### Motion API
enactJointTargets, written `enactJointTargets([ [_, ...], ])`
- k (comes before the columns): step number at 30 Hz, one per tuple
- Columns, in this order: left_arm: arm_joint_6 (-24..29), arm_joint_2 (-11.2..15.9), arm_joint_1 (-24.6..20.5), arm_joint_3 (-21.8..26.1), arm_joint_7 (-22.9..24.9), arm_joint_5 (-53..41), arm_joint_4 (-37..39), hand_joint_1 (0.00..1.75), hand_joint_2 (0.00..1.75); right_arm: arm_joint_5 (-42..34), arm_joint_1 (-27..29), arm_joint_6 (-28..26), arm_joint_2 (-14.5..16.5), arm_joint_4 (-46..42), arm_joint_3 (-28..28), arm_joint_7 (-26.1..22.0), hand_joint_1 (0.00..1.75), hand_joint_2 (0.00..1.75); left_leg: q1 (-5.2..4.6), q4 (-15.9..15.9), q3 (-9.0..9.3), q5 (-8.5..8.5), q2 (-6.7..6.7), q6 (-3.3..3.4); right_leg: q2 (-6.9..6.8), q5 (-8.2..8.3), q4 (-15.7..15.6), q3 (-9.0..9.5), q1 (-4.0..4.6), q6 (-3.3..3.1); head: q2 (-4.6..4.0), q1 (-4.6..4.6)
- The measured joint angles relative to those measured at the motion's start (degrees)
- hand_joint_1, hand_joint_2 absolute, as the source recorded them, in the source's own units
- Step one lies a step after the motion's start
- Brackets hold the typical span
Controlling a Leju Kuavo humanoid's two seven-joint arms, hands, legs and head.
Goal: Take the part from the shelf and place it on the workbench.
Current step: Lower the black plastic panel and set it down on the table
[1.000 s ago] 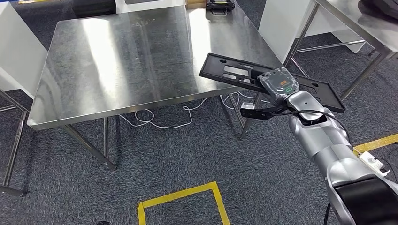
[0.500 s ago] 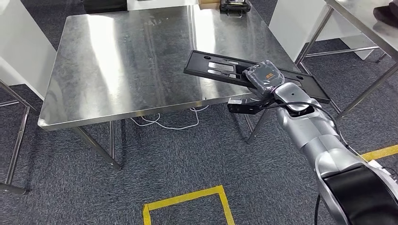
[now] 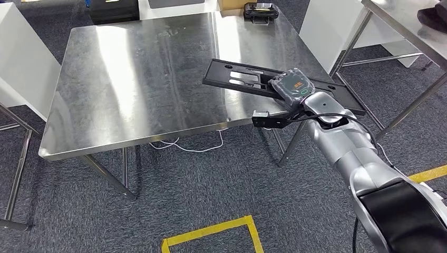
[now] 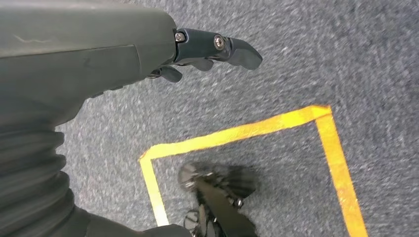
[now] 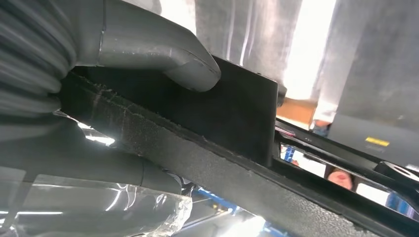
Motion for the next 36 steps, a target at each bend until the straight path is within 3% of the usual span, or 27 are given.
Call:
enactJointTargets([
  [1, 0.00, -0.13, 0.03, 0.06, 0.00, -0.07, 0.09, 0.00, 1.75, -0.41, -0.57, 0.32, -0.07, 0.07, -0.01, -0.02, 1.75, 1.75, 0.28, -3.10, 1.05, 2.03, 0.08, -0.78, 0.13, -0.44, 0.26, 0.14, -0.02, 0.57, 0.00, -0.18],
  [2, 0.01, -0.16, -0.03, 0.16, -0.01, -0.13, 0.18, 0.00, 1.75, -0.75, -1.27, 0.70, -0.18, 0.15, -0.01, -0.05, 1.75, 1.75, 0.41, -5.58, 1.97, 2.86, 0.08, -0.93, 0.27, -0.81, 0.59, 0.13, 0.07, 1.13, 0.00, -0.33],
  [3, 0.01, -0.19, -0.07, 0.25, -0.04, -0.16, 0.27, 0.00, 1.75, -0.95, -1.88, 0.97, -0.31, 0.24, -0.01, -0.08, 1.75, 1.75, 0.24, -6.46, 2.34, 2.55, -0.05, -0.67, 0.38, -1.01, 0.79, 0.00, 0.31, 1.53, 0.00, -0.42],
  [7, 0.04, -0.02, -0.27, 0.43, -0.47, -0.25, 0.28, 0.00, 1.75, -1.24, -3.45, 1.41, -0.83, 0.41, 0.01, -0.39, 1.75, 1.75, -0.88, -7.51, 3.03, 1.32, -0.30, 2.56, 0.13, -1.91, 1.62, -0.81, 0.33, 2.61, 0.00, -0.34],
  [9, 0.04, -0.04, -0.27, 0.44, -0.77, -0.30, 0.26, 0.00, 1.75, -1.36, -3.56, 1.39, -1.14, 0.59, 0.01, -0.60, 1.75, 1.75, -0.96, -7.98, 3.60, 1.08, -0.42, 4.12, -0.26, -4.27, 7.43, -3.83, 0.08, 2.51, 0.00, -0.24],
  [11, 0.04, -0.06, -0.10, 0.45, -0.93, -0.38, 0.26, 0.00, 1.75, -1.45, -2.80, 1.34, -1.51, 1.05, 0.04, -0.71, 1.75, 1.75, -1.22, -8.03, 4.14, 0.63, -0.68, 5.01, -0.35, -6.73, 15.74, -8.31, 0.24, 2.43, 0.00, -0.07],
  [12, 0.03, -0.12, 0.03, 0.45, -0.96, -0.43, 0.27, 0.00, 1.75, -1.48, -2.22, 1.30, -1.68, 1.32, 0.06, -0.78, 1.75, 1.75, -1.43, -8.03, 4.51, 0.36, -0.86, 5.25, -0.34, -6.94, 18.17, -9.94, 0.42, 2.52, 0.00, 0.02],
  [13, 0.03, -0.20, 0.15, 0.45, -0.96, -0.51, 0.27, 0.00, 1.75, -1.50, -1.70, 1.27, -1.85, 1.53, 0.09, -0.87, 1.75, 1.75, -1.74, -8.03, 4.89, 0.11, -1.06, 5.43, -0.33, -6.06, 18.33, -10.65, 0.72, 2.60, 0.00, 0.08],
  [15, 0.03, -0.41, 0.25, 0.45, -0.93, -0.74, 0.28, 0.00, 1.75, -1.58, -1.25, 1.23, -2.23, 1.77, 0.14, -1.06, 1.75, 1.75, -2.45, -8.04, 5.54, -0.35, -1.39, 5.63, -0.33, -1.64, 12.20, -9.57, 1.70, 2.21, 0.00, 0.16],
  [17, 0.06, -0.85, 0.30, 0.44, -0.90, -0.95, 0.37, 0.00, 1.75, -1.65, -1.34, 1.19, -2.69, 1.89, 0.16, -1.14, 1.75, 1.75, -2.99, -7.98, 5.86, -0.84, -1.66, 5.55, -0.49, 2.38, 4.50, -7.10, 2.98, 0.82, 0.00, 0.09],
  [18, 0.09, -1.00, 0.31, 0.44, -0.86, -0.98, 0.43, 0.00, 1.75, -1.66, -1.39, 1.18, -2.86, 1.94, 0.18, -1.14, 1.75, 1.75, -3.04, -7.96, 5.94, -1.07, -1.74, 5.39, -0.61, 3.22, 2.52, -6.30, 3.39, 0.20, 0.00, 0.07],
  [20, 0.07, -1.02, 0.28, 0.45, -0.78, -1.01, 0.49, 0.00, 1.75, -1.66, -1.45, 1.12, -2.96, 2.03, 0.28, -1.14, 1.75, 1.75, -2.93, -8.05, 6.10, -1.45, -1.71, 4.89, -0.80, 3.28, 1.53, -5.64, 3.45, -0.44, 0.00, 0.15],
  [23, 0.04, -0.70, 0.06, 0.45, -0.74, -1.01, 0.39, 0.00, 1.75, -1.66, -1.47, 1.03, -2.83, 2.04, 0.55, -1.03, 1.75, 1.75, -2.83, -6.20, 6.08, -3.60, -1.02, 4.23, -0.74, 3.12, -0.33, -3.97, 2.09, -1.09, 0.00, 0.08],
  [26, 0.07, -0.53, 0.11, 0.45, -0.67, -0.97, 0.37, 0.00, 1.75, -1.63, -0.92, 0.94, -2.42, 2.26, 0.79, -0.78, 1.75, 1.75, -2.31, 3.56, 2.42, -8.41, -0.63, 3.32, -0.70, 2.41, -1.19, -1.77, 1.67, -1.86, 0.00, 0.08],
  [27, 0.07, -0.43, 0.14, 0.45, -0.63, -0.94, 0.37, 0.00, 1.75, -1.59, -0.68, 0.87, -2.19, 2.32, 0.87, -0.60, 1.75, 1.75, -1.96, 6.24, 0.87, -8.74, -0.61, 2.75, -0.65, 2.08, -1.17, -1.31, 1.55, -1.85, 0.00, 0.08],
  [28, 0.06, -0.32, 0.14, 0.45, -0.58, -0.90, 0.37, 0.00, 1.75, -1.53, -0.53, 0.77, -1.91, 2.36, 0.97, -0.32, 1.75, 1.75, -1.49, 6.98, -0.09, -7.72, -0.52, 2.03, -0.55, 1.73, -1.10, -0.94, 1.34, -1.62, 0.00, 0.08],
  [29, 0.05, -0.19, 0.13, 0.46, -0.56, -0.86, 0.37, 0.00, 1.75, -1.47, -0.47, 0.58, -1.60, 2.37, 1.07, 0.01, 1.75, 1.75, -0.89, 5.65, -0.29, -5.47, -0.33, 1.20, -0.40, 1.34, -0.96, -0.60, 1.03, -1.21, 0.00, 0.08],
  [31, 0.01, -0.04, 0.13, 0.47, -0.53, -0.80, 0.40, 0.00, 1.75, -1.38, -0.61, 0.07, -0.91, 2.35, 1.23, 0.73, 1.75, 1.75, 0.29, -0.80, 1.13, 0.01, 0.13, -0.58, -0.08, 0.39, -0.31, -0.12, 0.50, -0.15, 0.00, 0.04],
  [32, -0.04, -0.05, 0.15, 0.48, -0.50, -0.78, 0.49, 0.00, 1.75, -1.35, -0.71, -0.15, -0.62, 2.34, 1.28, 1.03, 1.75, 1.75, 0.54, -3.54, 2.03, 1.56, 0.21, -1.08, 0.09, -0.06, 0.20, -0.06, 0.52, 0.37, 0.00, -0.12],
  [33, -0.09, -0.04, 0.07, 0.50, -0.46, -0.77, 0.54, 0.00, 1.75, -1.29, -0.80, -0.28, -0.35, 2.32, 1.34, 1.27, 1.75, 1.75, 0.56, -5.32, 2.71, 1.77, 0.18, -1.06, 0.24, -0.44, 0.68, -0.19, 0.68, 0.85, 0.00, -0.23],
  [34, -0.13, -0.02, -0.04, 0.51, -0.43, -0.74, 0.57, 0.00, 1.75, -1.20, -0.86, -0.32, -0.16, 2.28, 1.39, 1.45, 1.75, 1.75, 0.32, -5.84, 2.99, 1.10, 0.01, -0.62, 0.34, -0.67, 0.98, -0.41, 0.95, 1.19, 0.00, -0.30],
  [36, -0.19, 0.18, -0.32, 0.61, -0.49, -0.49, 0.47, 0.00, 1.75, -0.91, -0.92, -0.34, 0.10, 2.11, 1.55, 1.76, 1.75, 1.75, -0.11, -6.62, 3.41, 0.11, -0.22, 1.09, 0.28, -1.02, 1.14, -0.89, 1.21, 1.70, 0.00, -0.26],
])
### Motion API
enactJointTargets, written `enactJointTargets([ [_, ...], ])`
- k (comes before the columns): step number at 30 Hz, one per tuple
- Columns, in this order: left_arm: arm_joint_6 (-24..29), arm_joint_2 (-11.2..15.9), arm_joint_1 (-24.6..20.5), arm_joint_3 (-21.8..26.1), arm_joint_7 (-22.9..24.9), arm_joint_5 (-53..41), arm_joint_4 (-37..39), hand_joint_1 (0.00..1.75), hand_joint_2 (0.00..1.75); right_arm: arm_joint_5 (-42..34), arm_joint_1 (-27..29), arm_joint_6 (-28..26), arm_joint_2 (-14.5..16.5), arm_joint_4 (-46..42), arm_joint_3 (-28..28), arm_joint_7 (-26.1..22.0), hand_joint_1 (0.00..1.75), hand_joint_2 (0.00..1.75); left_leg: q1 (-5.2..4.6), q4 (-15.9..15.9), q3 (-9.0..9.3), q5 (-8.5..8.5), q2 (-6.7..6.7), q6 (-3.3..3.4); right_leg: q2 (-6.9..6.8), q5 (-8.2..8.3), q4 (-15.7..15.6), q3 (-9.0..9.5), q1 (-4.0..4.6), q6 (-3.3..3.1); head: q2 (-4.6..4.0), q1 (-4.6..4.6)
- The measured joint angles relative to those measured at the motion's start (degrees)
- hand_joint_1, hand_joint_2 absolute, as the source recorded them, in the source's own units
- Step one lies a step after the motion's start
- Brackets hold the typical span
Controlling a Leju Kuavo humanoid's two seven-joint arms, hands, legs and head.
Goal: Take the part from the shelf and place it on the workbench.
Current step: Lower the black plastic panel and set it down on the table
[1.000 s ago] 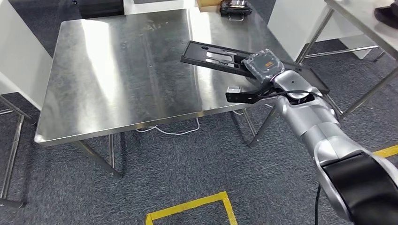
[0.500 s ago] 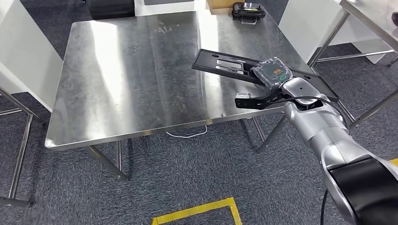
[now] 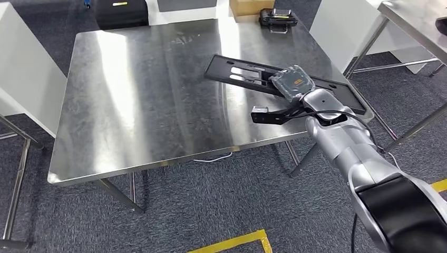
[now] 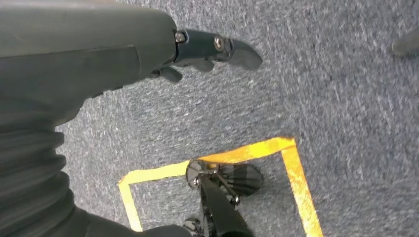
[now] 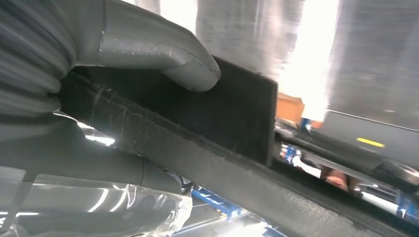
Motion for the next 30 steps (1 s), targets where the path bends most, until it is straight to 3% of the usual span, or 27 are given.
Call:
enactJointTargets([
  [2, -0.09, 0.06, -0.10, 0.26, -0.30, 0.42, -0.10, 0.00, 1.75, 0.21, 0.00, -0.01, 0.14, -0.33, 0.16, 0.27, 1.75, 1.75, -0.23, -0.29, 0.29, -0.21, -0.22, 1.50, -0.36, -1.03, 1.86, -1.17, -0.15, 0.21, 0.00, 0.12],
  [4, -0.15, 0.13, -0.08, 0.67, -0.54, 0.68, -0.15, 0.00, 1.75, 0.27, 0.39, 0.00, 0.20, -0.53, 0.27, 0.53, 1.75, 1.75, -0.30, -0.45, 0.74, -0.56, -0.36, 2.70, -0.61, -3.48, 8.75, -4.76, -0.46, 0.12, 0.00, 0.25],
  [6, -0.16, 0.18, 0.12, 1.02, -0.63, 0.81, -0.15, 0.00, 1.75, 0.41, 1.54, 0.02, 0.21, -0.51, 0.36, 0.80, 1.75, 1.75, -0.41, -0.46, 1.40, -1.10, -0.57, 3.28, -0.64, -5.37, 16.41, -9.13, -0.50, 0.30, 0.00, 0.39],
  [7, -0.20, 0.16, 0.24, 1.12, -0.69, 0.84, -0.14, 0.00, 1.75, 0.51, 2.19, 0.01, 0.21, -0.51, 0.44, 0.93, 1.75, 1.75, -0.55, -0.46, 1.82, -1.39, -0.72, 3.40, -0.63, -5.05, 17.80, -10.36, -0.41, 0.51, 0.00, 0.45],
  [8, -0.24, 0.13, 0.34, 1.20, -0.76, 0.86, -0.14, 0.00, 1.75, 0.59, 2.67, 0.00, 0.22, -0.50, 0.53, 1.04, 1.75, 1.75, -0.74, -0.46, 2.21, -1.68, -0.90, 3.45, -0.63, -3.66, 16.89, -10.59, -0.24, 0.70, 0.00, 0.50],
  [9, -0.27, 0.08, 0.38, 1.25, -0.85, 0.86, -0.13, 0.00, 1.75, 0.65, 2.92, -0.03, 0.20, -0.52, 0.64, 1.16, 1.75, 1.75, -0.94, -0.46, 2.57, -1.96, -1.05, 3.46, -0.63, -1.42, 13.87, -9.99, -0.03, 0.75, 0.00, 0.54],
  [11, -0.33, -0.19, 0.38, 1.28, -1.03, 0.85, -0.10, 0.00, 1.75, 0.84, 2.97, -0.25, -0.02, -0.60, 0.79, 1.57, 1.75, 1.75, -1.25, -0.46, 2.97, -2.50, -1.32, 3.30, -0.67, 3.07, 5.82, -7.68, 0.84, 0.12, 0.00, 0.53],
  [12, -0.32, -0.31, 0.36, 1.32, -1.11, 0.84, -0.08, 0.00, 1.75, 0.97, 2.93, -0.36, -0.22, -0.63, 0.83, 1.81, 1.75, 1.75, -1.33, -0.45, 3.03, -2.71, -1.42, 3.14, -0.65, 4.25, 2.97, -6.68, 1.28, -0.37, 0.00, 0.53],
  [14, -0.21, -0.44, 0.33, 1.47, -1.21, 0.80, -0.04, 0.00, 1.75, 1.18, 2.85, -0.37, -0.74, -0.72, 0.87, 2.05, 1.75, 1.75, -1.45, -0.63, 3.10, -2.99, -1.56, 2.75, -0.62, 4.34, 1.39, -5.61, 1.82, -1.21, 0.00, 0.49],
  [17, 0.13, -0.45, 0.25, 1.62, -1.25, 0.74, -0.05, 0.00, 1.75, 1.14, 2.63, 0.16, -1.55, -0.96, 0.85, 1.78, 1.75, 1.75, -1.41, -0.06, 3.72, -4.55, -0.93, 2.20, -0.63, 3.86, -0.04, -4.15, 0.79, -2.03, 0.00, 0.42],
  [19, 0.21, -0.45, 0.23, 1.73, -1.26, 0.74, -0.04, 0.00, 1.75, 1.09, 2.71, 0.47, -1.90, -0.96, 0.85, 1.72, 1.75, 1.75, -1.44, 4.72, 2.49, -7.69, -0.22, 2.21, -0.58, 3.45, -0.97, -2.61, 0.33, -2.69, 0.00, 0.39],
  [21, 0.22, -0.40, 0.23, 2.01, -1.27, 0.76, -0.04, 0.00, 1.75, 1.09, 2.56, 0.97, -2.20, -0.90, 0.86, 1.52, 1.75, 1.75, -1.43, 11.86, -0.80, -10.24, -0.09, 1.99, -0.50, 2.90, -1.11, -1.59, 0.55, -3.32, 0.00, 0.42],
  [22, 0.23, -0.37, 0.23, 2.18, -1.33, 0.81, -0.04, 0.00, 1.75, 1.04, 2.27, 1.30, -2.36, -0.88, 0.86, 1.23, 1.75, 1.75, -1.33, 13.83, -2.20, -10.01, -0.06, 1.70, -0.41, 2.64, -1.08, -1.23, 0.60, -3.45, 0.00, 0.41],
  [23, 0.26, -0.32, 0.22, 2.35, -1.44, 0.90, -0.04, 0.00, 1.75, 0.94, 1.77, 1.63, -2.54, -0.87, 0.86, 0.82, 1.75, 1.75, -1.13, 13.82, -2.93, -8.48, -0.01, 1.32, -0.28, 2.38, -1.05, -0.91, 0.57, -3.40, 0.00, 0.42],
  [25, 0.33, -0.25, 0.22, 2.56, -1.93, 1.05, -0.04, 0.00, 1.75, 0.60, 0.34, 1.97, -2.88, -0.87, 0.86, -0.08, 1.75, 1.75, -0.50, 7.98, -1.99, -2.74, 0.20, 0.60, 0.00, 1.78, -0.81, -0.33, 0.36, -2.87, 0.00, 0.39],
  [26, 0.35, -0.33, 0.22, 2.62, -2.39, 1.16, -0.01, 0.00, 1.75, 0.44, -0.39, 1.93, -3.11, -0.84, 0.85, -0.42, 1.75, 1.75, -0.38, 4.87, -1.09, -0.51, 0.26, 0.32, 0.12, 1.46, -0.65, -0.19, 0.42, -2.51, 0.00, 0.32],
  [27, 0.35, -0.41, 0.18, 2.68, -3.03, 1.30, -0.01, 0.00, 1.75, 0.34, -1.00, 1.84, -3.35, -0.78, 0.85, -0.67, 1.75, 1.75, -0.32, 2.24, -0.23, 0.67, 0.29, 0.23, 0.19, 1.21, -0.37, -0.17, 0.56, -2.20, 0.00, 0.29],
  [30, 0.47, -0.52, -0.23, 3.28, -6.12, 2.46, -0.17, 0.00, 1.75, 0.18, -1.79, 1.27, -4.20, -0.65, 0.85, -1.08, 1.75, 1.75, -0.74, -0.21, 0.79, -0.36, 0.14, 1.18, 0.18, 0.91, 0.03, -0.58, 1.10, -1.52, 0.00, 0.26],
])
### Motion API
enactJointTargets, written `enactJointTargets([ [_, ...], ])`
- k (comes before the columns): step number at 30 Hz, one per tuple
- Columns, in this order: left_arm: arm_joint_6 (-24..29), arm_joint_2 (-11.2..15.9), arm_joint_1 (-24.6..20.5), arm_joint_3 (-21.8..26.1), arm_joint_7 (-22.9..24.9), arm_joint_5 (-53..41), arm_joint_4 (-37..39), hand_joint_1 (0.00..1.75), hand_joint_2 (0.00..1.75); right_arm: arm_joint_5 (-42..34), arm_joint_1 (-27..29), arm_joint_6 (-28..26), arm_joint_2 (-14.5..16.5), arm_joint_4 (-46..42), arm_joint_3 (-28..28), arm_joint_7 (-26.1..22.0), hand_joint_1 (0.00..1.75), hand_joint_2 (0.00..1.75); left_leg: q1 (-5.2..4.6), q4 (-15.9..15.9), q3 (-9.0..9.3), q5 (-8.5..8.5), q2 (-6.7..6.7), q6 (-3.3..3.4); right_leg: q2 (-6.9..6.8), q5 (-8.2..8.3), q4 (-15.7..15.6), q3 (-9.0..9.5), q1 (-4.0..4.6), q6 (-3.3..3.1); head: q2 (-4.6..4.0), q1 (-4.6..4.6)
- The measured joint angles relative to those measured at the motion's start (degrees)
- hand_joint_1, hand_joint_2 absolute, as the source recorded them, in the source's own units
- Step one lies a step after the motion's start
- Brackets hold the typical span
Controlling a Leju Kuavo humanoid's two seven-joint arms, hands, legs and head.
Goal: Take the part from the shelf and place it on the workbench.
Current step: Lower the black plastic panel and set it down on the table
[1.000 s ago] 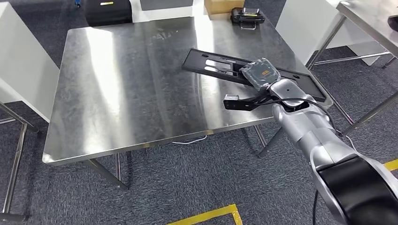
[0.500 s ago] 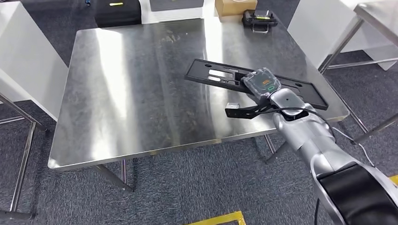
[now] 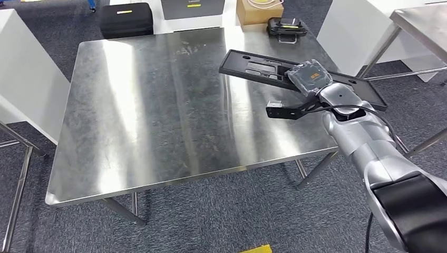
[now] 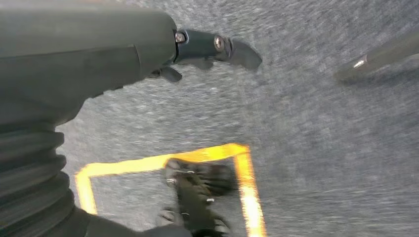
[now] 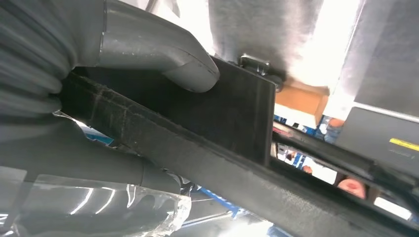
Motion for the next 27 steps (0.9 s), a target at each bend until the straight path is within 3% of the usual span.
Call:
enactJointTargets([
  [2, 0.20, -0.05, -0.42, 0.58, -1.67, 0.62, -0.20, 0.00, 1.75, -0.08, -0.10, -0.32, -0.33, 0.01, 0.01, -0.16, 1.75, 1.75, -0.08, -0.72, 0.53, -0.16, -0.07, 1.06, -0.17, -0.57, 0.72, -0.61, 0.00, 0.48, 0.00, 0.02],
  [3, 0.28, -0.07, -0.64, 0.77, -2.15, 0.87, -0.28, 0.00, 1.75, -0.12, -0.16, -0.48, -0.44, 0.02, 0.01, -0.20, 1.75, 1.75, -0.04, -1.09, 0.87, -0.12, -0.08, 1.59, -0.25, -1.40, 2.71, -1.69, -0.12, 0.58, 0.00, 0.05],
  [6, 0.95, -0.03, -0.99, 1.88, -5.44, 3.31, -0.47, 0.00, 1.75, -0.25, 0.19, -0.79, -0.71, 0.21, 0.04, -0.18, 1.75, 1.75, -0.02, -1.39, 1.59, -0.36, -0.15, 2.57, -0.37, -4.88, 14.50, -8.24, -0.62, 0.66, 0.00, 0.28],
  [7, 1.75, -0.09, -0.97, 2.64, -7.44, 4.95, -0.73, 0.00, 1.75, -0.24, 0.55, -0.81, -0.69, 0.30, 0.09, -0.17, 1.75, 1.75, -0.02, -1.38, 1.85, -0.57, -0.19, 2.64, -0.37, -5.13, 17.21, -10.09, -0.72, 0.90, 0.00, 0.33],
  [8, 2.75, -0.29, -0.90, 3.46, -9.46, 6.87, -1.37, 0.00, 1.75, -0.15, 0.93, -0.87, -0.63, 0.37, 0.18, -0.13, 1.75, 1.75, -0.02, -1.37, 2.15, -0.82, -0.24, 2.61, -0.38, -4.29, 17.64, -10.96, -0.81, 1.29, 0.00, 0.36],
  [9, 3.76, -0.57, -0.83, 4.13, -11.00, 8.82, -2.27, 0.00, 1.75, -0.04, 1.20, -0.97, -0.53, 0.41, 0.28, -0.02, 1.75, 1.75, 0.00, -1.36, 2.50, -1.10, -0.30, 2.49, -0.41, -2.48, 15.69, -10.74, -0.92, 1.74, 0.00, 0.40],
  [11, 5.24, -1.14, -0.73, 4.81, -12.28, 12.10, -4.23, 0.00, 1.75, 0.16, 1.40, -1.47, -0.26, 0.46, 0.43, 0.45, 1.75, 1.75, -0.06, -1.34, 3.21, -1.78, -0.43, 1.99, -0.68, 2.34, 7.29, -7.91, -1.04, 2.48, 0.00, 0.48],
  [12, 5.65, -1.30, -0.72, 4.90, -12.30, 13.14, -4.93, 0.00, 1.75, 0.23, 1.40, -1.75, -0.11, 0.49, 0.46, 0.71, 1.75, 1.75, -0.17, -1.29, 3.42, -2.10, -0.51, 1.67, -0.80, 3.84, 3.63, -6.39, -0.92, 2.48, 0.00, 0.52],
  [13, 5.97, -1.36, -0.67, 4.96, -12.32, 13.85, -5.53, 0.00, 1.75, 0.31, 1.43, -2.00, 0.09, 0.53, 0.50, 0.92, 1.75, 1.75, -0.32, -1.20, 3.55, -2.40, -0.56, 1.50, -0.90, 4.64, 1.30, -5.38, -1.04, 2.36, 0.00, 0.48],
  [15, 6.22, -1.44, -0.56, 5.03, -12.33, 14.39, -6.46, 0.00, 1.75, 0.45, 1.57, -2.18, 0.48, 0.60, 0.57, 1.08, 1.75, 1.75, -0.40, -1.14, 3.61, -2.64, -0.53, 1.51, -0.84, 4.60, 0.32, -4.80, -1.02, 1.99, 0.00, 0.39],
  [19, 5.80, -1.67, -0.54, 5.06, -12.34, 14.70, -7.27, 0.00, 1.75, 0.48, 1.69, -2.22, 0.90, 0.64, 0.62, 1.41, 0.00, 1.75, -0.19, -1.95, 4.20, -2.67, 0.03, 1.60, -0.52, 4.41, 0.35, -4.82, -0.83, 1.62, 0.00, 0.34],
  [23, 4.56, -1.46, -0.65, 4.94, -12.31, 14.98, -6.39, 0.00, 0.00, 0.53, 2.03, -2.54, 0.89, 0.64, 0.61, 1.76, 0.00, 1.75, -0.19, -2.59, 4.69, -2.72, 0.36, 1.54, -0.25, 4.27, 0.33, -4.71, -0.79, 1.38, 0.00, 0.34],
  [27, 4.03, -1.09, -0.66, 4.62, -11.22, 13.59, -4.46, 0.00, 0.00, 0.61, 2.42, -2.55, 0.79, 0.63, 0.59, 2.10, 0.00, 1.75, -0.16, -2.78, 4.85, -2.61, 0.46, 1.36, -0.18, 4.29, 0.35, -4.61, -0.67, 1.05, 0.00, 0.36],
])
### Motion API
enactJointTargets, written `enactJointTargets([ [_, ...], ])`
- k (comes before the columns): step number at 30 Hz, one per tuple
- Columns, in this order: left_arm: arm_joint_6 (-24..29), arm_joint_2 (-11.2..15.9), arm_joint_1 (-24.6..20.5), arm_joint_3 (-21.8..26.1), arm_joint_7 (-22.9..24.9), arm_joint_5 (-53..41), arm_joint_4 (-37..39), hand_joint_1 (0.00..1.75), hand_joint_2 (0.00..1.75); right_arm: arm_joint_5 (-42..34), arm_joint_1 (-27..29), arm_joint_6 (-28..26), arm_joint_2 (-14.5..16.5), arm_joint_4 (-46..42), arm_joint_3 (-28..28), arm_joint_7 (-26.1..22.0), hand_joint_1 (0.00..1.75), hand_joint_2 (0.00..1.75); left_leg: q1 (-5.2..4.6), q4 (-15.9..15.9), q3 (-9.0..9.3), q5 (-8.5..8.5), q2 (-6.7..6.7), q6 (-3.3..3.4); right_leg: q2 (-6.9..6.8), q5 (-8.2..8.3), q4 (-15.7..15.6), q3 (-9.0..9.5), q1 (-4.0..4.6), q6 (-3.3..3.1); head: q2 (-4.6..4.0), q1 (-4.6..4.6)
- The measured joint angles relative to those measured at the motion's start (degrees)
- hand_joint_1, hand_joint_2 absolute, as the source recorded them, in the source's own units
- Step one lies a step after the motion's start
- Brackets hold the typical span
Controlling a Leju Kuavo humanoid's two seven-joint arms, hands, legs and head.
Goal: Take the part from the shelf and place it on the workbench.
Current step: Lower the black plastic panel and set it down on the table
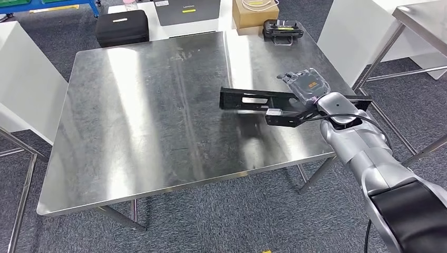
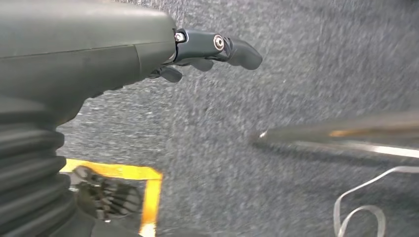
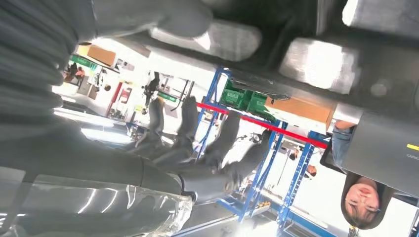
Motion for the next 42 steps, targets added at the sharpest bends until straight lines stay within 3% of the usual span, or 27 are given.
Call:
enactJointTargets([
  [3, -0.33, 0.23, 0.00, -0.28, 1.16, -0.53, 0.94, 0.00, 0.00, -0.01, 0.23, -0.01, -0.11, -0.01, -0.02, 0.23, 0.00, 1.75, 0.02, -0.01, 0.04, 0.10, 0.02, -0.23, 0.00, 0.05, 0.01, 0.02, 0.10, -0.39, 0.00, 0.01],
  [28, -2.28, 1.40, 0.06, -1.21, 3.09, -1.06, 2.30, 0.00, 0.00, 0.45, 2.78, 0.67, -1.38, -0.42, -0.27, 1.25, 0.00, 1.75, -0.27, 0.01, 0.17, 0.18, 0.00, -0.44, -0.02, 0.06, 0.01, 0.36, 0.20, -0.39, 0.00, 0.01],
  [32, -2.34, 1.51, 0.06, -1.20, 3.47, -1.00, 2.30, 0.00, 0.00, 0.29, 2.69, 5.84, -1.35, -0.45, -0.63, 2.83, 0.00, 1.75, -0.26, 0.01, 0.16, 0.18, 0.00, -0.44, -0.02, 0.06, 0.01, 0.38, 0.20, -0.39, 0.00, 0.01],
  [38, -2.33, 1.77, 0.07, -1.17, 4.36, -1.67, 2.30, 0.00, 0.00, -4.73, 1.95, 23.76, -1.52, 0.65, -4.00, 8.68, 0.00, 1.75, -0.27, 0.01, 0.22, 0.18, -0.02, -0.44, -0.05, 0.06, 0.02, 0.39, 0.21, -0.39, 0.00, 0.02],
  [42, -2.32, 1.94, 0.04, -1.15, 4.56, -1.87, 2.30, 0.00, 0.00, -5.58, 1.73, 25.39, -1.88, 1.30, -6.04, 9.38, 0.00, 1.75, -0.27, 0.01, 0.21, 0.18, 0.02, -0.44, -0.03, 0.06, 0.02, 0.39, 0.20, -0.38, 0.00, 0.02],
])
